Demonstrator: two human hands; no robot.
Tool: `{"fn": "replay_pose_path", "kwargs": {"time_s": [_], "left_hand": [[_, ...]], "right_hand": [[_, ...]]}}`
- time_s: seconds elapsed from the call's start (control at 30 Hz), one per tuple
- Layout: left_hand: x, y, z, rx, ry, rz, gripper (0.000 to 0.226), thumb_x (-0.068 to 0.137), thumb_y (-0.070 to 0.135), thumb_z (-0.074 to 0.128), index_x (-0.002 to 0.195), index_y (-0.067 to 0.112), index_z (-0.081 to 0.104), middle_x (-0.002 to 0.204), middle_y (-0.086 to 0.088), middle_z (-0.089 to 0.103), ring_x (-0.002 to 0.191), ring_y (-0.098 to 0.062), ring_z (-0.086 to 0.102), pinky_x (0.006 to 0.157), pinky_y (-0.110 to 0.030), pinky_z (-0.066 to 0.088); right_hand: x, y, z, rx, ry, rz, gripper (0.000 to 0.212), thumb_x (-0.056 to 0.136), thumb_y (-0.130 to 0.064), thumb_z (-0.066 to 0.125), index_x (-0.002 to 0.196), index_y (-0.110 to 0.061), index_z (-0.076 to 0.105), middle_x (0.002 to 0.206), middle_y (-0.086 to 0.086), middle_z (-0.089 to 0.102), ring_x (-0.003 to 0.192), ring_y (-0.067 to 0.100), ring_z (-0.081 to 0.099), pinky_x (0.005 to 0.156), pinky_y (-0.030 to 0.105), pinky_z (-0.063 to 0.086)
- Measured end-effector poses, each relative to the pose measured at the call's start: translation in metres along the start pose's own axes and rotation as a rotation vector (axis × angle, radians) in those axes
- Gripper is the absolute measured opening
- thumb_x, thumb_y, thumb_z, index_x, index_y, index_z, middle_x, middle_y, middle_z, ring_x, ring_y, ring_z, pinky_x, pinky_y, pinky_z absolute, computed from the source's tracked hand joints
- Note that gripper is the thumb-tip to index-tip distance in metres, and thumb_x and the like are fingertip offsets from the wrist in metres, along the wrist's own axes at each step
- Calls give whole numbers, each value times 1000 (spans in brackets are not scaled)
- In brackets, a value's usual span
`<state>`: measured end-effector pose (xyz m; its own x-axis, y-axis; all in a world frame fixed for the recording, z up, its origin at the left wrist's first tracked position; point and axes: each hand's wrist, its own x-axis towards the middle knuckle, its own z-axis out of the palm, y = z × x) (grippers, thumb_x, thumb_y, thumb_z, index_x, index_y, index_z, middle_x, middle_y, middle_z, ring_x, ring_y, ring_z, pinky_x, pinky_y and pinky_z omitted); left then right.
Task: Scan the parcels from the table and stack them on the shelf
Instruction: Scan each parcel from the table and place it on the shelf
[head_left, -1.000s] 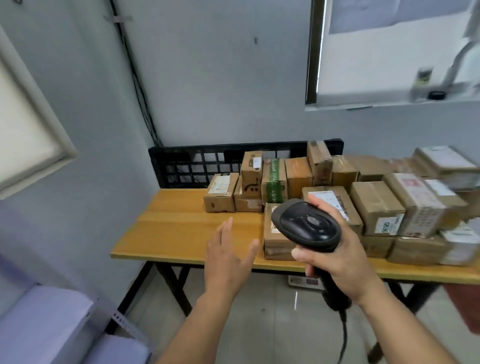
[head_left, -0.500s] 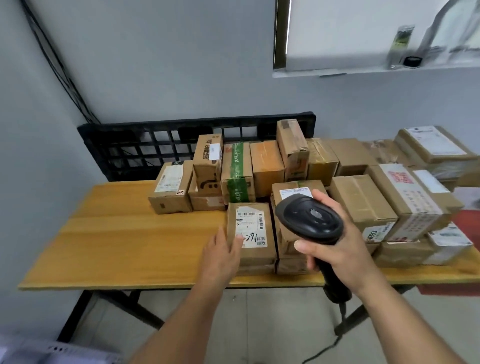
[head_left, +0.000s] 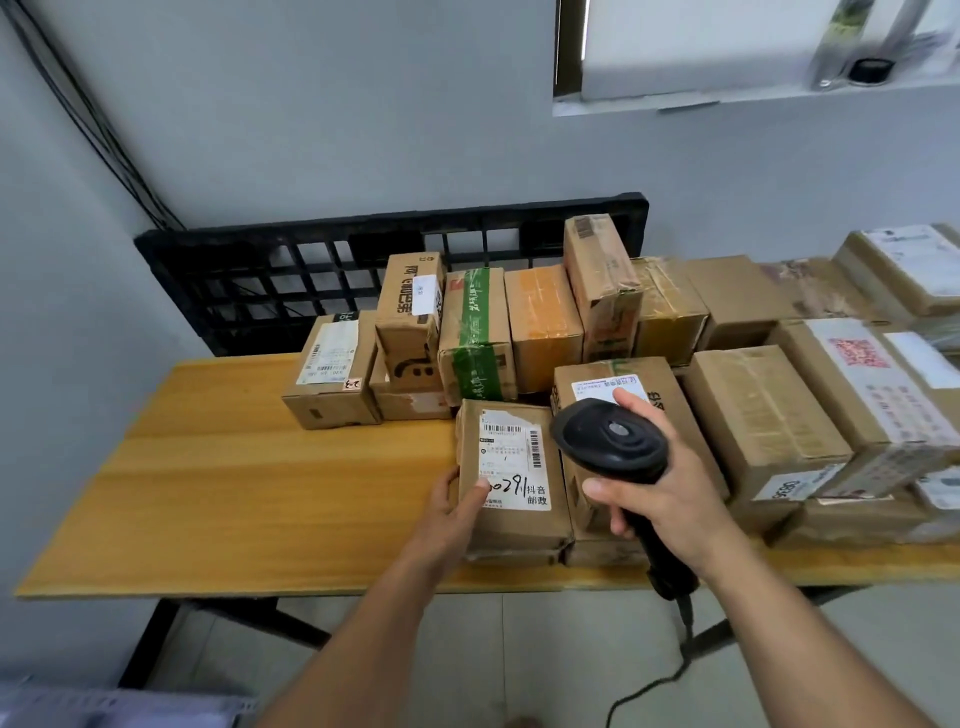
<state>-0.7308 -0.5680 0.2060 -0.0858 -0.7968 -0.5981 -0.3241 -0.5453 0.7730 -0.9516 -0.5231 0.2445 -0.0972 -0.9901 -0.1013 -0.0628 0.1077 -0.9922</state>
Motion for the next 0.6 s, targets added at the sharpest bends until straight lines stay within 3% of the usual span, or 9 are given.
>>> {"fn": "replay_pose_path", "kwargs": {"time_s": [0.17,0.33,0.43,0.6], "left_hand": [[-4,5,-12,-35,-11,-81,51,92,44,58,136,33,34,114,-2,51,98,-22,55,73,-35,52],[-19,-1,-26,-150,-58,-79,68,81,22,71,135,29,31,120,-9,55,106,-30,57,86,-48,55],[-35,-8,-35,-168,-46,-17,90,78,9,73,144,37,18,124,-7,57,109,-31,58,78,-48,58],[-64,-15,-54,-151,78,155,115,69,1,81,148,40,8,133,-9,55,111,-31,59,66,-42,61]], "right_hand": [[-2,-4,3,-9,-18,11,86,71,2,82,126,-53,45,123,5,60,51,24,60,48,28,52],[-12,-13,5,-60,-46,23,87,73,-1,81,133,-50,42,121,1,59,53,24,61,53,33,56],[-29,-21,11,-39,-71,18,87,72,-4,83,136,-47,41,122,6,60,54,26,61,52,32,55],[-70,-37,29,77,-137,-26,97,53,-26,88,137,-46,44,118,13,63,53,29,61,50,34,52]]}}
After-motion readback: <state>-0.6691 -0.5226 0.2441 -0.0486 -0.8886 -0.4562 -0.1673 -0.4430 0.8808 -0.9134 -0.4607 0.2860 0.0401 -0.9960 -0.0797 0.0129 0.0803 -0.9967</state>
